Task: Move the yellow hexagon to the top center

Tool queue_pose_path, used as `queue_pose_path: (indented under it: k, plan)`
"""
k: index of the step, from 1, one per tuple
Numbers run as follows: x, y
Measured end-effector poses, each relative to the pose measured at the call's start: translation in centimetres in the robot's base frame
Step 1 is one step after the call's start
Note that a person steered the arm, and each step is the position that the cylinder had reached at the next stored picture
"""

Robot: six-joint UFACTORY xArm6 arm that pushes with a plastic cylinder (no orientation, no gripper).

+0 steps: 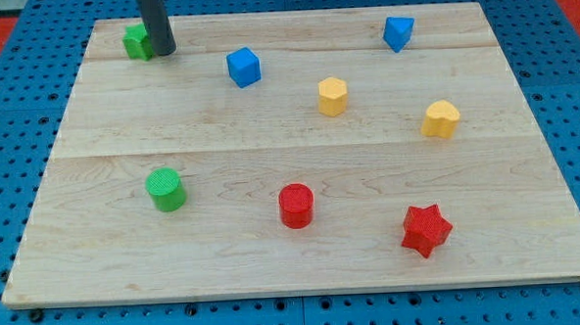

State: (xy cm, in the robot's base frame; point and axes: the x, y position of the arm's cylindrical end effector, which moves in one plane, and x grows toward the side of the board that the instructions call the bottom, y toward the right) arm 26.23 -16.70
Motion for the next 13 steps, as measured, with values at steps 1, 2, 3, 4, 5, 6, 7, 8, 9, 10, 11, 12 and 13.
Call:
queue_pose_path:
  k: [1, 2, 3, 4, 5, 6, 7, 8, 9, 10, 11, 12, 13]
  plan:
    - [1.4, 3.0]
    - [5.3, 6.1]
    - [13.6, 7.0]
    - [17.4, 18.1]
    - [15.6, 22.4]
    - [10.5, 23.0]
    - [7.8, 17.8]
    - [7.4, 17.6]
    - [5.4, 16.8]
    - [5.2, 16.8]
    - [5.0, 16.6]
    - [4.2, 16.6]
    - [2.2, 17.1]
